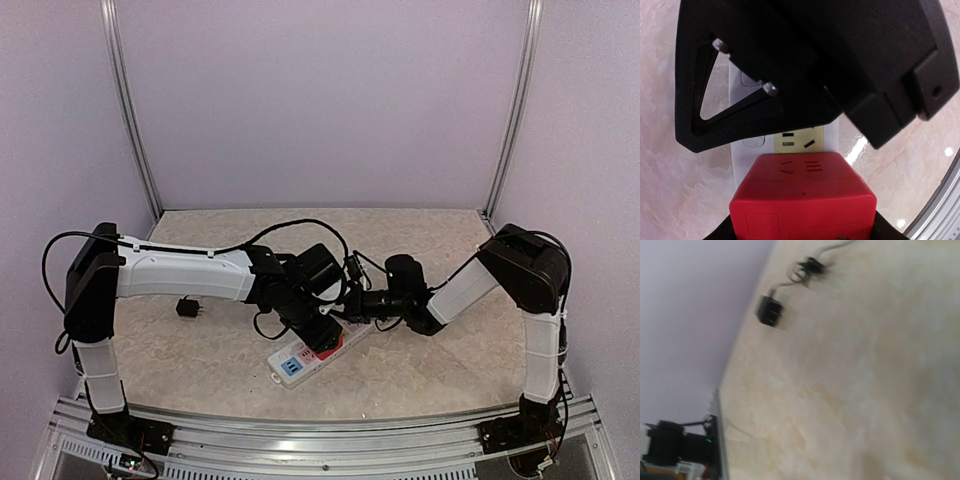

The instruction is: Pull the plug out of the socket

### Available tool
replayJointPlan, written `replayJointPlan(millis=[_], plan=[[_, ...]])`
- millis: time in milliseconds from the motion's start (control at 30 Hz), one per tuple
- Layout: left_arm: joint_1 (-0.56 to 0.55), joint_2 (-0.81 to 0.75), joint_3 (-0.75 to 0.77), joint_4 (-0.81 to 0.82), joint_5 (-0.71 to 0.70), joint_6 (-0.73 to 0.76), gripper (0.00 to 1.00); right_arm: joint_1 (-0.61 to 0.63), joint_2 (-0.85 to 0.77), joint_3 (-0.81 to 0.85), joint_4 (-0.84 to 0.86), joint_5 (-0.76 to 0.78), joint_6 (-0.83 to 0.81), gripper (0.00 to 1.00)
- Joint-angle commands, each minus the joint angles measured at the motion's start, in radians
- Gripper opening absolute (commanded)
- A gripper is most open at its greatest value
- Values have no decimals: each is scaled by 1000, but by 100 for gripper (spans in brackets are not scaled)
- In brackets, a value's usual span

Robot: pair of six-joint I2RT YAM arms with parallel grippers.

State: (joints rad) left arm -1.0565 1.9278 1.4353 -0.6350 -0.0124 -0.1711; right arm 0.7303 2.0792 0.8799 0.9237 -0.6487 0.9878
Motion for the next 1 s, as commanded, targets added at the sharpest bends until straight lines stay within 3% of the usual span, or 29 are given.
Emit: replayJointPlan(millis=[0,267,967], plan=[[-3,-6,30,60,41,4,27,7,-96,-11,-275,53,-115,0],[-2,7,30,63,38,4,26,8,-227,-33,-370,83,-157,0],[-16,57,56,23,-35,13,25,8,-289,-135,-465,160,-230,0]])
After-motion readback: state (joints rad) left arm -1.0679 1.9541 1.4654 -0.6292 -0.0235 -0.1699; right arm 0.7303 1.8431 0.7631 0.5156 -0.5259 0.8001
